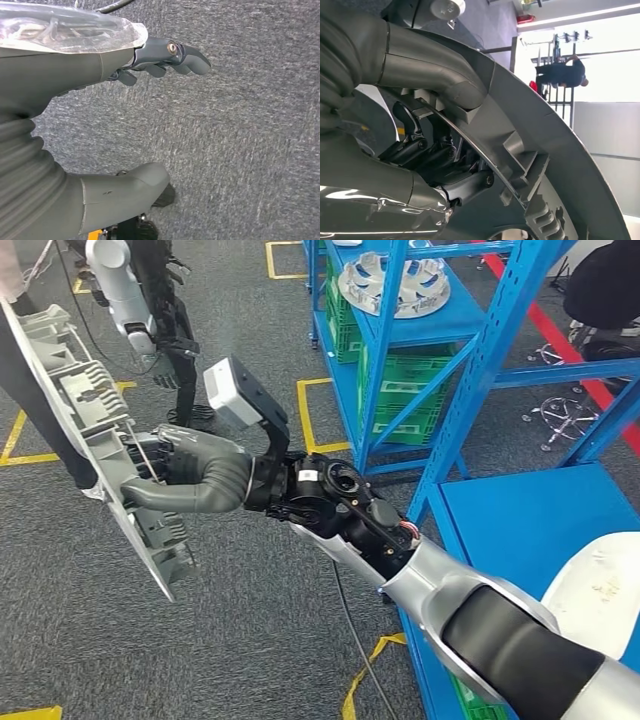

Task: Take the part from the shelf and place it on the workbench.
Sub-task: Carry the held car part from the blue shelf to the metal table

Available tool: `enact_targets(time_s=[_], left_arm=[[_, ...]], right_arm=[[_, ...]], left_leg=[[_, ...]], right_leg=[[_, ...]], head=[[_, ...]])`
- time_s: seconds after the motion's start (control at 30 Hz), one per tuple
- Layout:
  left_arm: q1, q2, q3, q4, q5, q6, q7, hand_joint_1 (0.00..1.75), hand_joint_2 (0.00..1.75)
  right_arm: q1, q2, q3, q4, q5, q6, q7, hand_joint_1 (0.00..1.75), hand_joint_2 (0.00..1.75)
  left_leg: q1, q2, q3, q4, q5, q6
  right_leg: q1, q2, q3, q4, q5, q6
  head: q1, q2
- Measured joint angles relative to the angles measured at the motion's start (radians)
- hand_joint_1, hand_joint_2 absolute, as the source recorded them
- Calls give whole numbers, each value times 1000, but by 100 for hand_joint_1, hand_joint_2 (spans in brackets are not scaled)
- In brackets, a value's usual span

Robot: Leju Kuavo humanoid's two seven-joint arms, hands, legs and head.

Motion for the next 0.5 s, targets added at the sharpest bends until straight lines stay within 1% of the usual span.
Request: enact_targets(time_s=[0.03, 0.1, 0.13, 0.17, 0.2, 0.23, 0.27, 0.3, 0.33, 0.37, 0.43, 0.47, 0.5], left_arm=[[0, 0, 0, 0, 0, 0, 0, 0, 175], [-1, 0, 0, 0, 1, 0, 0, 0, 175], [-1, -1, 0, 0, 1, 0, 0, 0, 175], [0, -1, 0, 0, 1, 0, 0, 0, 175], [0, -1, 0, 0, 2, 0, 0, 0, 175], [0, -1, 0, 0, 2, 0, 0, 0, 175], [0, -1, 0, 0, 4, 0, 0, 0, 175], [1, -2, 0, 0, 5, 0, 0, 0, 175], [1, -2, 0, 0, 7, 0, 0, 0, 175], [3, -2, 0, 0, 9, 0, -1, 0, 175], [7, -3, 3, 0, 14, 0, -1, 0, 175], [9, -2, 5, 0, 16, 0, -1, 0, 175], [11, -2, 8, 0, 18, 0, -2, 0, 175]], right_arm=[[-1, 0, 0, 0, -2, 1, 0, 175, 175], [-2, 0, 0, 2, -5, 3, 0, 175, 175], [-2, 0, 0, 4, -7, 4, 0, 175, 175], [-2, 0, 0, 6, -8, 4, 0, 175, 175], [-2, 0, 0, 7, -8, 5, 0, 175, 175], [-2, 1, 0, 8, -8, 7, 0, 175, 175], [-3, 1, 0, 9, -8, 8, 0, 175, 175], [-4, 1, 0, 10, -9, 10, 0, 175, 175], [-6, 2, 0, 12, -9, 12, 0, 175, 175], [-8, 3, 0, 14, -9, 14, -1, 175, 175], [-12, 7, 2, 19, -9, 16, -3, 175, 175], [-13, 9, 3, 21, -9, 17, -4, 175, 175], [-15, 11, 4, 23, -9, 17, -5, 175, 175]], left_leg=[[2, -2, 4, -2, -1, 3], [0, -6, 6, 0, -5, 8], [0, -10, 6, 1, -7, 8], [-1, -15, 8, 3, -9, 7], [-1, -20, 10, 6, -12, 5], [-1, -27, 13, 9, -16, 3], [0, -33, 16, 11, -20, 0], [0, -38, 17, 14, -24, -4], [-1, -41, 15, 18, -27, -8], [0, -44, 10, 20, -27, -13], [1, -47, 2, 22, -27, -24], [3, -43, -1, 28, -31, -29], [3, -37, -10, 47, -44, -33]], right_leg=[[-1, 7, -27, 58, -30, 2], [-2, 16, -108, 221, -96, 3], [-2, 17, -144, 284, -112, 3], [-2, 17, -163, 310, -108, 1], [-2, 18, -161, 290, -82, -2], [-2, 20, -139, 231, -39, -6], [-2, 26, -108, 152, 6, -11], [-1, 34, -78, 83, 38, -16], [1, 40, -54, 31, 53, -21], [3, 45, -43, 7, 54, -24], [4, 43, -37, -6, 47, -29], [3, 40, -35, -10, 49, -33], [1, 37, -31, -15, 51, -37]], head=[[4, 0], [11, 0], [13, 0], [15, 0], [17, 0], [21, 0], [25, 0], [27, 0], [30, 0], [31, 0], [31, 0], [30, 0], [27, 0]])
